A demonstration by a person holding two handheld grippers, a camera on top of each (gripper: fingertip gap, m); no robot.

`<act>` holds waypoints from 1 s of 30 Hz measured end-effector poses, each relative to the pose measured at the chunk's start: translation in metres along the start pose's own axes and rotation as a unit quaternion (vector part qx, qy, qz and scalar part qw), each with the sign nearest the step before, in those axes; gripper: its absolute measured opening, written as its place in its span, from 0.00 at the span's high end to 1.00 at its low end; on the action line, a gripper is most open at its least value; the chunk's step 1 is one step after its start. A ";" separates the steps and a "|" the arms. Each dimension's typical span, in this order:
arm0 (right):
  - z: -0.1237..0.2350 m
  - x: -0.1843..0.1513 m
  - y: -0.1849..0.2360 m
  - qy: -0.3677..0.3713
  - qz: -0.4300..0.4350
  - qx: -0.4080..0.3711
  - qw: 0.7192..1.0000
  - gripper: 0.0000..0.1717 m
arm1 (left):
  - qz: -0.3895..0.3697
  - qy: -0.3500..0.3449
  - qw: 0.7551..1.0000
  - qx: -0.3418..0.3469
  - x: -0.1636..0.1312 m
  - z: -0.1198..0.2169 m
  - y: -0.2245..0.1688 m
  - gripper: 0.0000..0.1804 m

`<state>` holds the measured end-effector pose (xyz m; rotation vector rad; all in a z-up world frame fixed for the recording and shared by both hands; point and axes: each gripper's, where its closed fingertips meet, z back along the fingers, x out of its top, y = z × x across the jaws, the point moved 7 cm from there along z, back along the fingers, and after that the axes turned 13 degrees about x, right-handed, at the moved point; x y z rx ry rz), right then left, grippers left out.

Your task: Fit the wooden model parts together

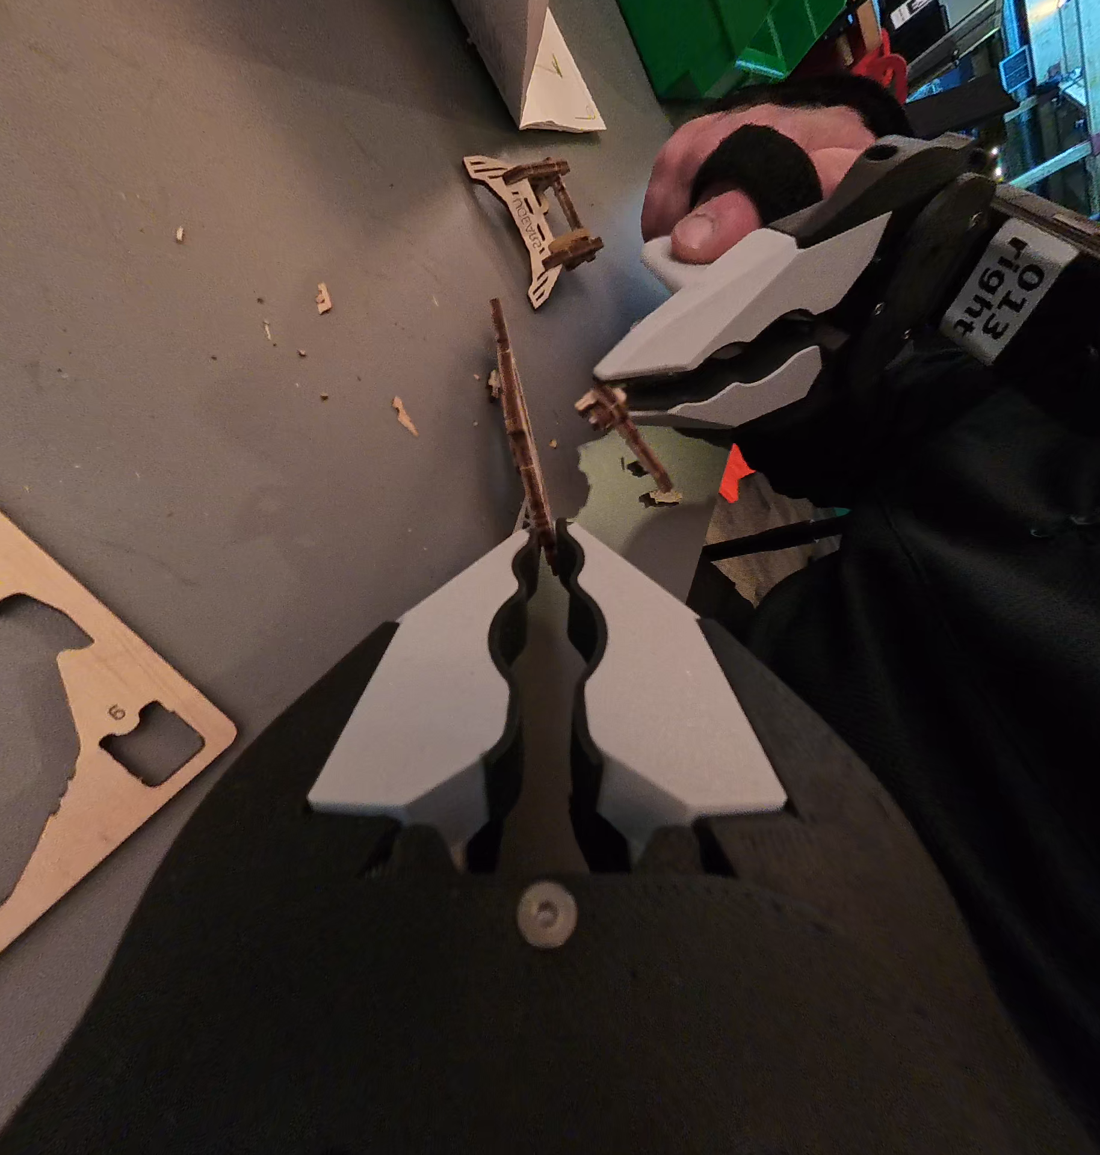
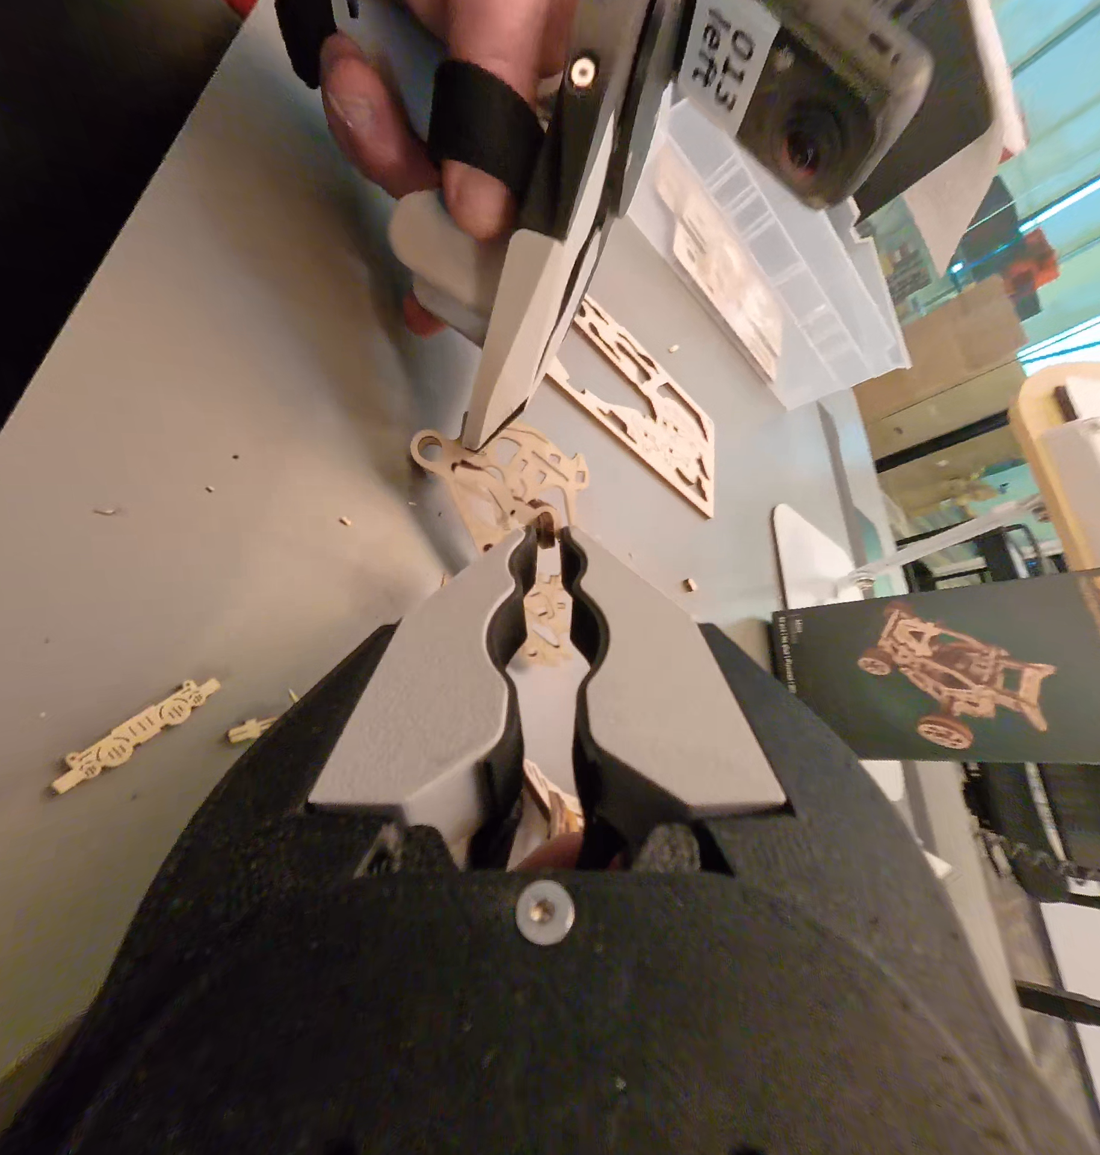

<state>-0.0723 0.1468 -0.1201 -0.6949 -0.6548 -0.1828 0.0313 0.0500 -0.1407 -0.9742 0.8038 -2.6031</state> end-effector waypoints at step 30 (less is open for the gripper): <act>0.085 -0.048 -0.080 -0.537 -0.439 0.068 0.717 0.98 | -0.054 -0.197 0.971 0.121 0.082 0.023 -0.055 0.99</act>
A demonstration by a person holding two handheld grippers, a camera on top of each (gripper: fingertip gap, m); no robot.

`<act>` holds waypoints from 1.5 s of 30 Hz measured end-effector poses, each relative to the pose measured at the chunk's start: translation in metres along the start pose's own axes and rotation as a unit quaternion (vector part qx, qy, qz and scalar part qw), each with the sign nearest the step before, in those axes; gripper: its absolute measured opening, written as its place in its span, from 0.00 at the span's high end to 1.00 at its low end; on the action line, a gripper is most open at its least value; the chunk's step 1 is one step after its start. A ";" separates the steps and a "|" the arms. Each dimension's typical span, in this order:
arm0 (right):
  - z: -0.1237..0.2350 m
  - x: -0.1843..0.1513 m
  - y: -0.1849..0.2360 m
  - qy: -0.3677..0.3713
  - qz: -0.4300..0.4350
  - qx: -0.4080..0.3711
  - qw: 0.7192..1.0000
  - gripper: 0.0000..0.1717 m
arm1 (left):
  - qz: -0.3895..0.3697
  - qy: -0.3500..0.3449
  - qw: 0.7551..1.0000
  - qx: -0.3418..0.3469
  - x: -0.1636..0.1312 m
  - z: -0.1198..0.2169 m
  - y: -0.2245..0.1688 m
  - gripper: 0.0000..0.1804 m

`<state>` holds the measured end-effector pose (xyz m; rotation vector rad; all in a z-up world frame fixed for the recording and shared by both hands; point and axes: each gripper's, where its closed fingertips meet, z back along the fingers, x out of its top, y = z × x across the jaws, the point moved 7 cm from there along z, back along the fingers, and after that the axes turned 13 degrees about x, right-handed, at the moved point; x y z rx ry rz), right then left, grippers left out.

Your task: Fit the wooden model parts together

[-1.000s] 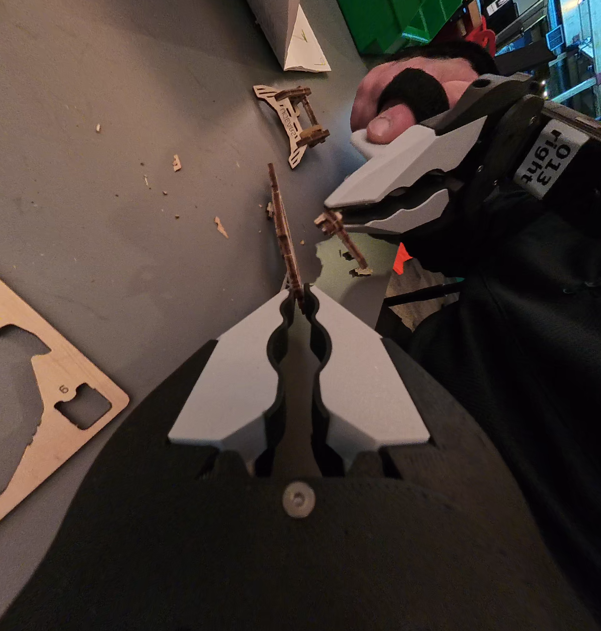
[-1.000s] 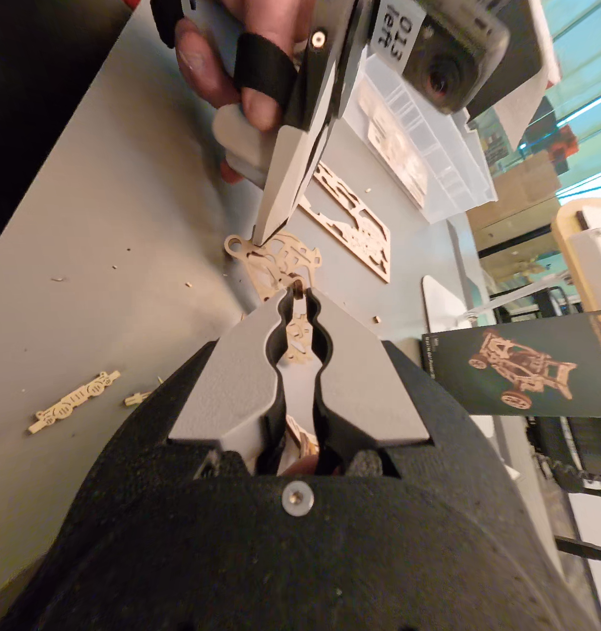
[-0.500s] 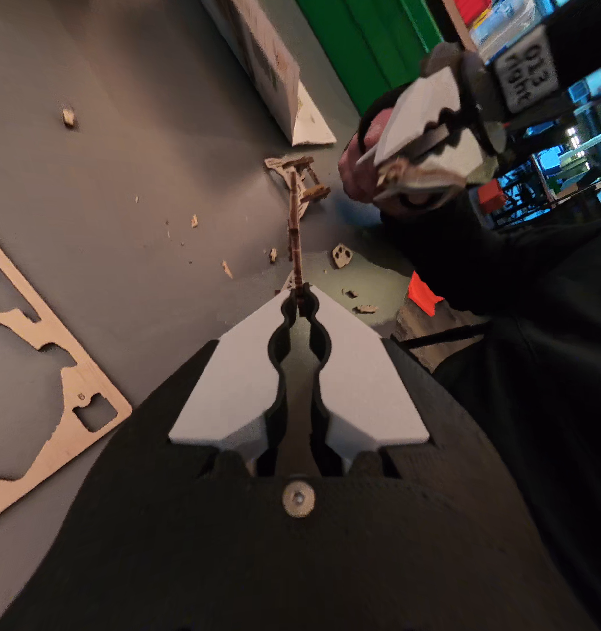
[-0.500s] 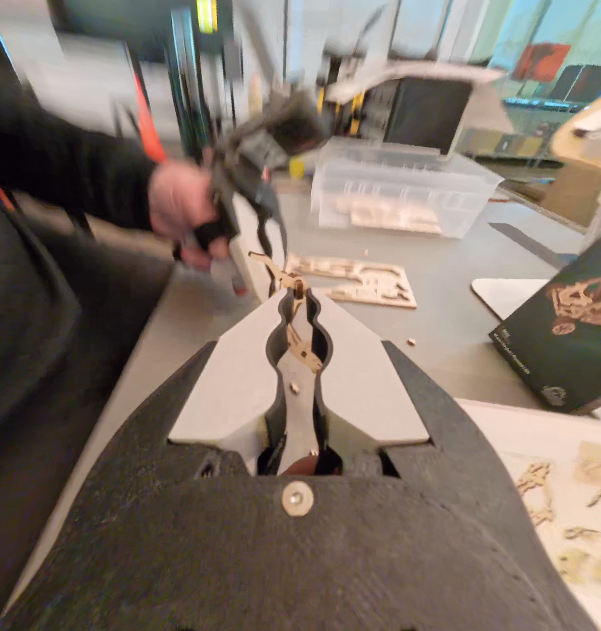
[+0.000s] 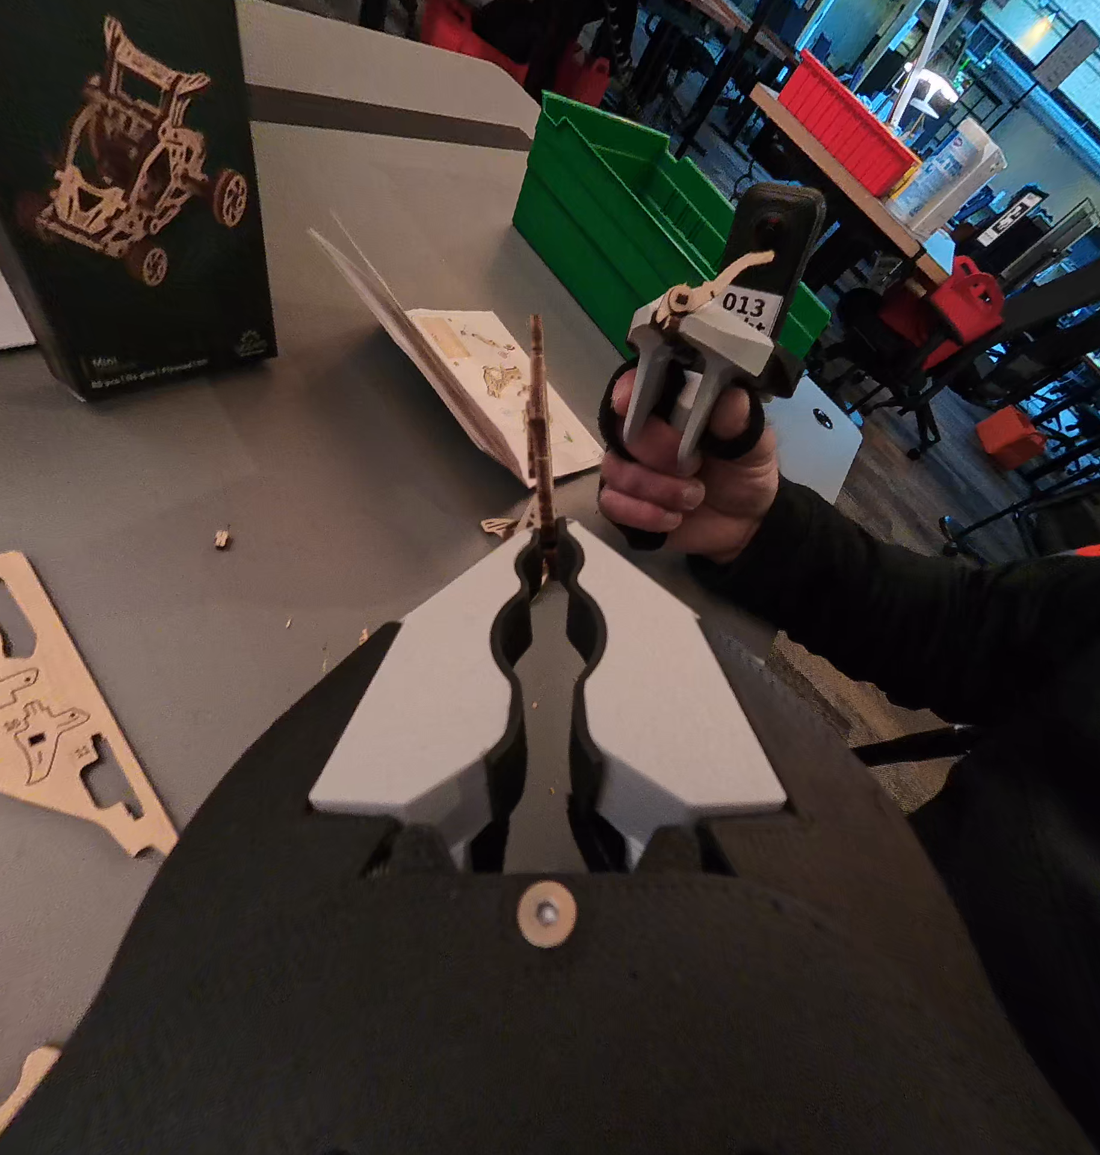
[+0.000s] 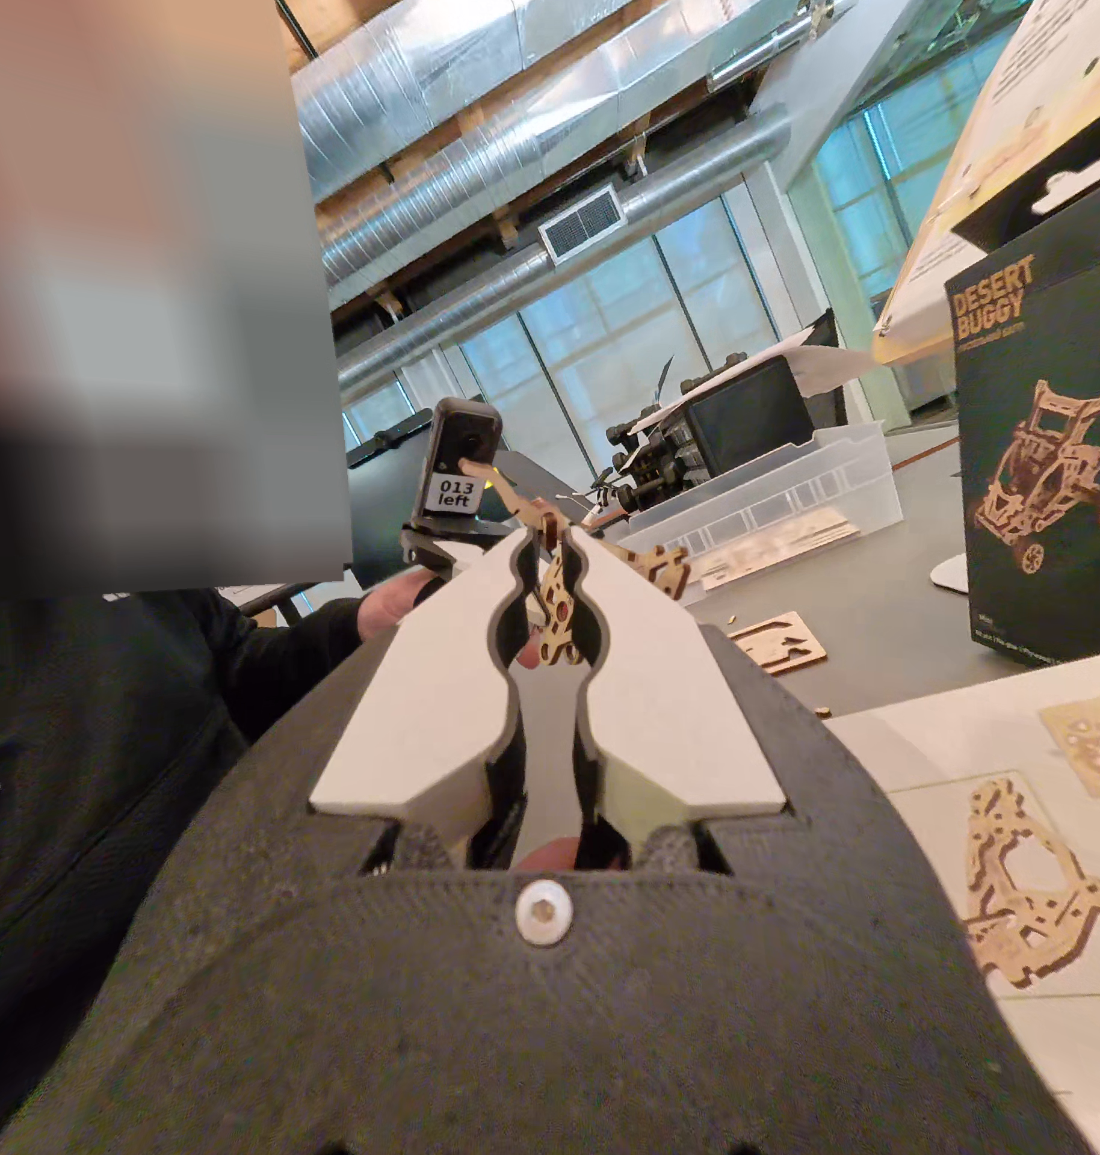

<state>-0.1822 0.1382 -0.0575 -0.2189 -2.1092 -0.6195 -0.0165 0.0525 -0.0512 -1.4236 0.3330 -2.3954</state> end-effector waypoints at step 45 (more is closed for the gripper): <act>0.005 0.005 -0.004 -0.016 -0.010 -0.013 1.000 0.98 | 0.069 -0.010 0.995 -0.066 0.032 -0.025 -0.022 0.99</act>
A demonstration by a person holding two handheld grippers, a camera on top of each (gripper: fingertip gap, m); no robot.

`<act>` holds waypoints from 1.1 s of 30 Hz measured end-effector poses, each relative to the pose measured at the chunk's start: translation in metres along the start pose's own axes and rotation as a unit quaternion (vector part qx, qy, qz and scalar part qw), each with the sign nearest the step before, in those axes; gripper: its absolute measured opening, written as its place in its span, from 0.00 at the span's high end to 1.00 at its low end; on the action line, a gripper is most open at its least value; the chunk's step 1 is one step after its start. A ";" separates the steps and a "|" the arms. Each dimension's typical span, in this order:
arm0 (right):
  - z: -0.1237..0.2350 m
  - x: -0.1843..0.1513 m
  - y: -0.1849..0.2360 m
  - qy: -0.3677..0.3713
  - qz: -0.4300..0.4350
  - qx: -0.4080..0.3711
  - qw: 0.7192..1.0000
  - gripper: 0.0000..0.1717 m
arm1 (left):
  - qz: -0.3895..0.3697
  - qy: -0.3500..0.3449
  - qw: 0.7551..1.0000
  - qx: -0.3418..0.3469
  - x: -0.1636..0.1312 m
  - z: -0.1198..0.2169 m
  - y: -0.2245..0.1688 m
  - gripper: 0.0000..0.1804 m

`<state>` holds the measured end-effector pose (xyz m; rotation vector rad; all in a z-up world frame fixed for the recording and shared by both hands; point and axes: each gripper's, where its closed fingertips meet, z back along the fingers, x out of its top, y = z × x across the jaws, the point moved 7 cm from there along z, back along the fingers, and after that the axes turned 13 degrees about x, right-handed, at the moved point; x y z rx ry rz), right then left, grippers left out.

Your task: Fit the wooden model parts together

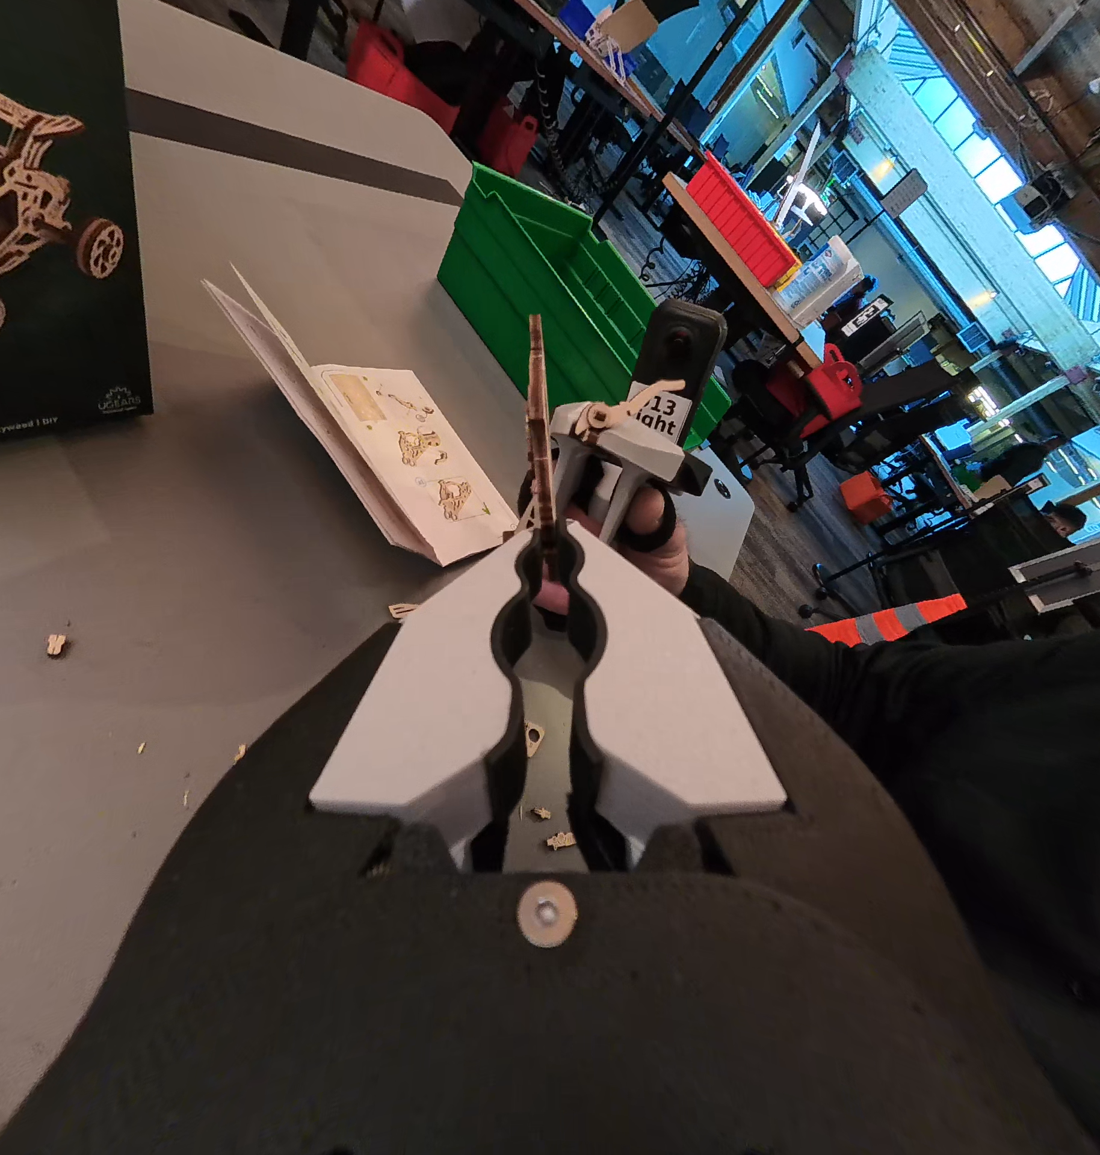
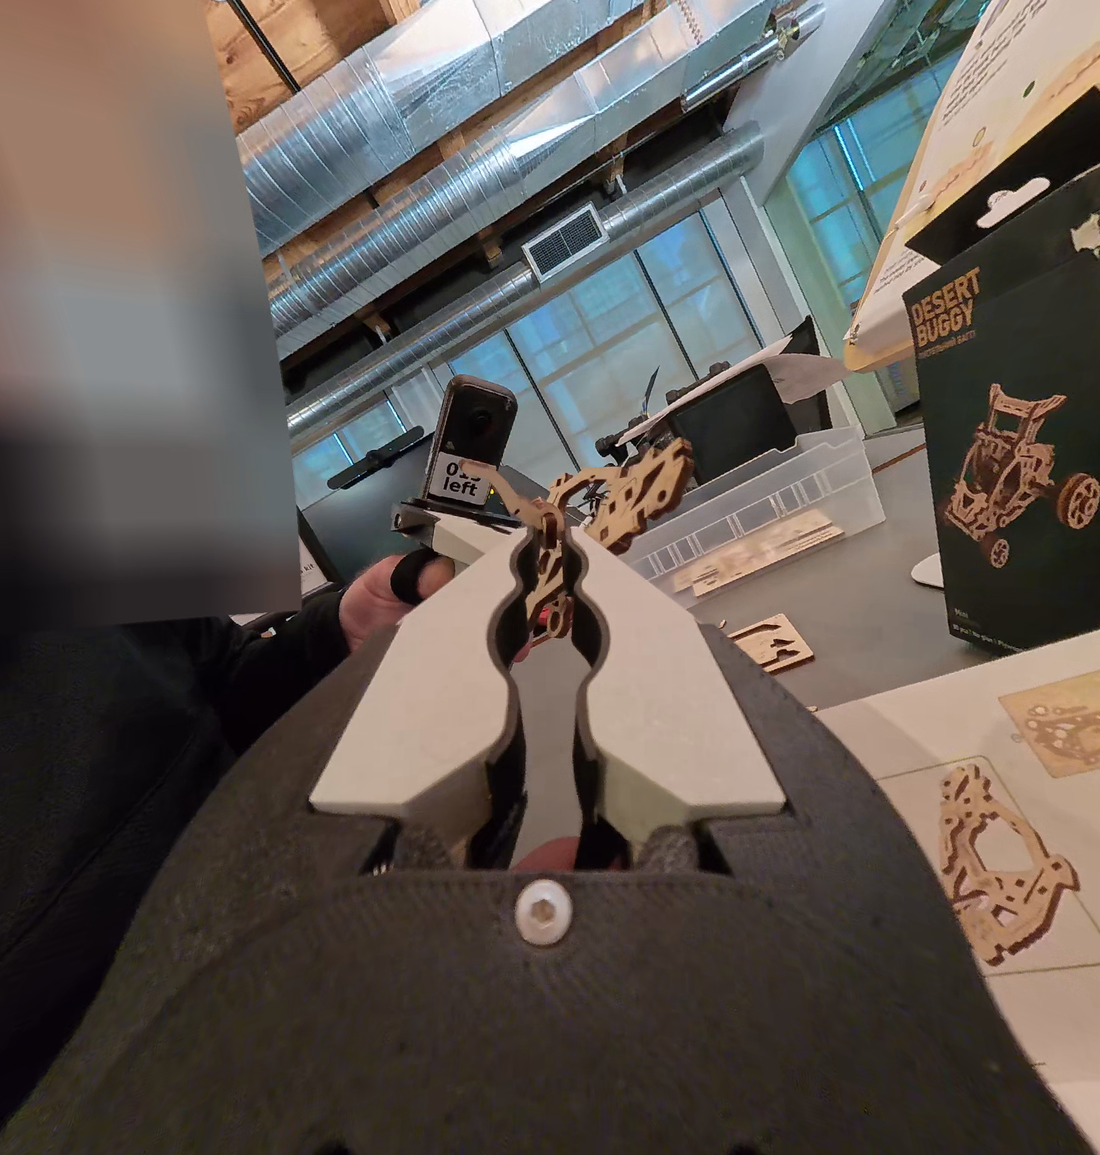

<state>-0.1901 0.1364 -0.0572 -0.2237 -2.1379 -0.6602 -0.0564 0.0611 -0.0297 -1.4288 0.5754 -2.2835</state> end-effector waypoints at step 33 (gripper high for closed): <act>-0.013 -0.008 0.015 0.079 0.071 0.008 0.994 0.98 | 0.002 0.047 0.999 -0.005 -0.014 0.014 0.010 0.99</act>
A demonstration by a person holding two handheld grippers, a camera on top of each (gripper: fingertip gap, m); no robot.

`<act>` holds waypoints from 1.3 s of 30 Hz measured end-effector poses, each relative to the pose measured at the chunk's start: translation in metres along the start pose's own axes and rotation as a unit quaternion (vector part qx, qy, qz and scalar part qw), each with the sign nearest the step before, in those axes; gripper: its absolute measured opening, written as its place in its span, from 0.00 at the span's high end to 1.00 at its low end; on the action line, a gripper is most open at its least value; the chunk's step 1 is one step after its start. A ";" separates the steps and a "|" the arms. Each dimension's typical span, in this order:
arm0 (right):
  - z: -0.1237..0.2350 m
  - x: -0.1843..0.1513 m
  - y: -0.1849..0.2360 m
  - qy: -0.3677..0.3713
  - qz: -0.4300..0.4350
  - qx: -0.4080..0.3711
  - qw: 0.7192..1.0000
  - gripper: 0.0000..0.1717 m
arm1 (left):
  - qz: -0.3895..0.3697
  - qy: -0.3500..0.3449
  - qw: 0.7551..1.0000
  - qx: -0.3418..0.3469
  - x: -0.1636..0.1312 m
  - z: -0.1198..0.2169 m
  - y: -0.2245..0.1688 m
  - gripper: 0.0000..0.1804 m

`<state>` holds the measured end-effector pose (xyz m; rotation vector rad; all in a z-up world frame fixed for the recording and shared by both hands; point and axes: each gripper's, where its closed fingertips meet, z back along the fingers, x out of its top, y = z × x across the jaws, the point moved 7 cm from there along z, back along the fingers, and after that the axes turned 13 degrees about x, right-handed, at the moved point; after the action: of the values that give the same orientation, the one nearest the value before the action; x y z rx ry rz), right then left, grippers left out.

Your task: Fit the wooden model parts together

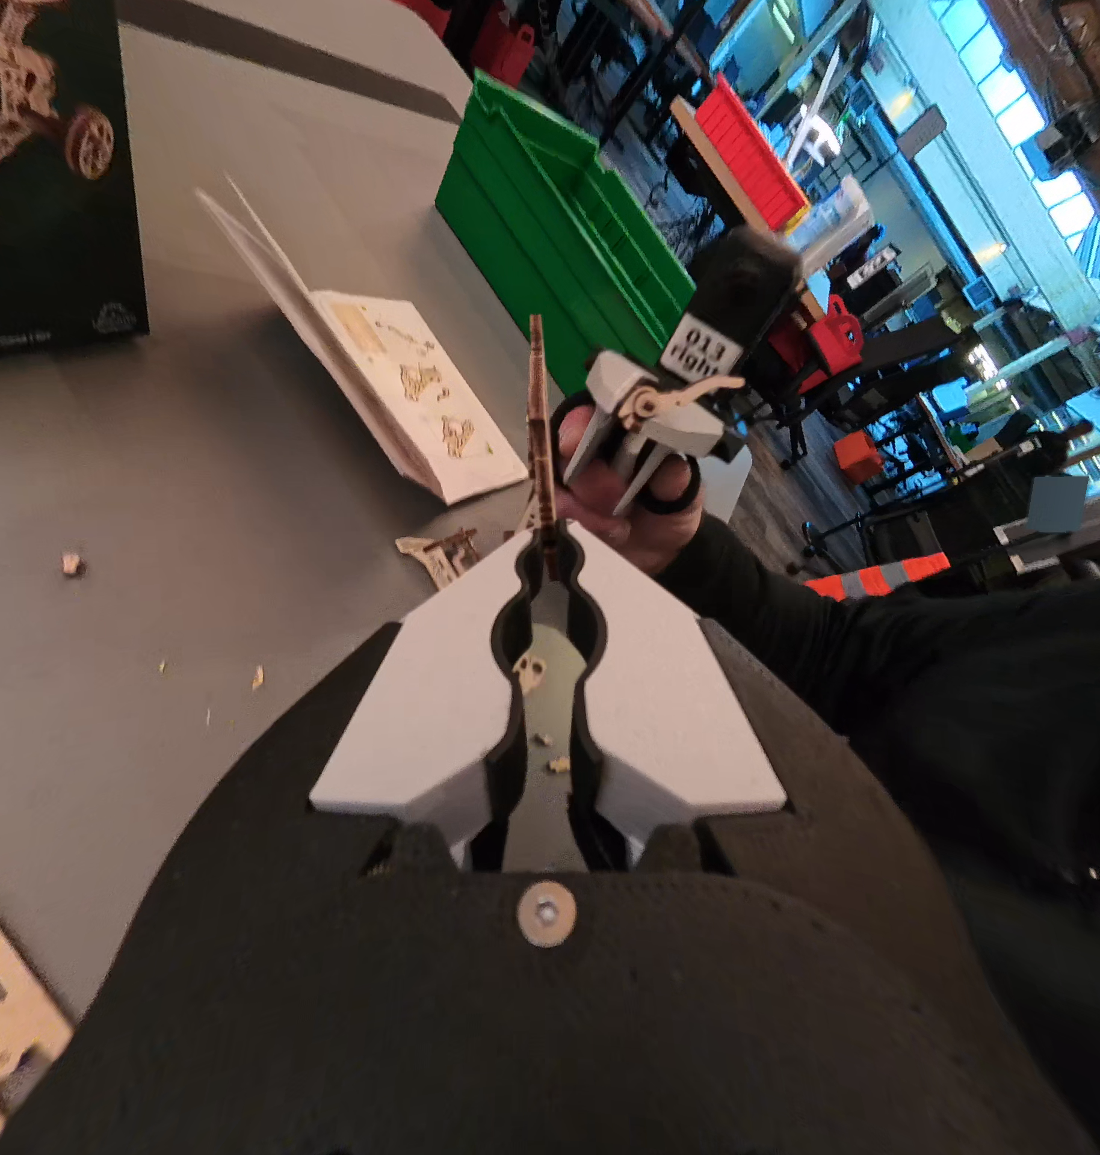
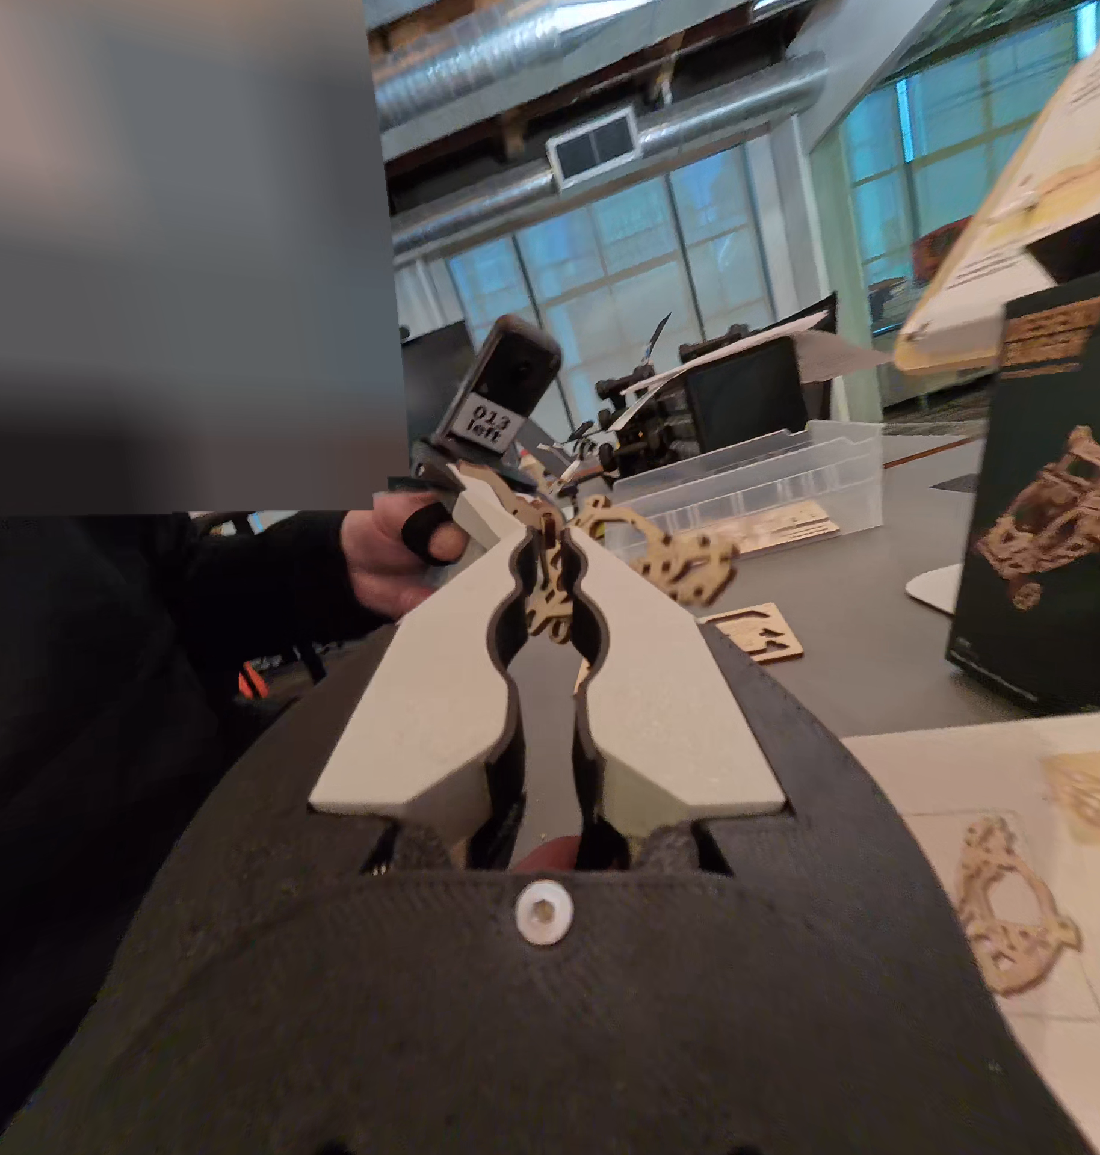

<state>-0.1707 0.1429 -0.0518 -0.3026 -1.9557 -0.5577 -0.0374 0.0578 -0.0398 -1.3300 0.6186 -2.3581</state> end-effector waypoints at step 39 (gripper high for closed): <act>-0.016 -0.015 0.019 0.053 0.005 0.088 0.995 0.98 | -0.019 0.252 0.966 -0.050 -0.098 0.021 0.071 0.98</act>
<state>-0.1432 0.1515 -0.0551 -0.1691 -1.8843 -0.3834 0.0357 0.0441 -0.1371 -0.7697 0.8684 -2.7454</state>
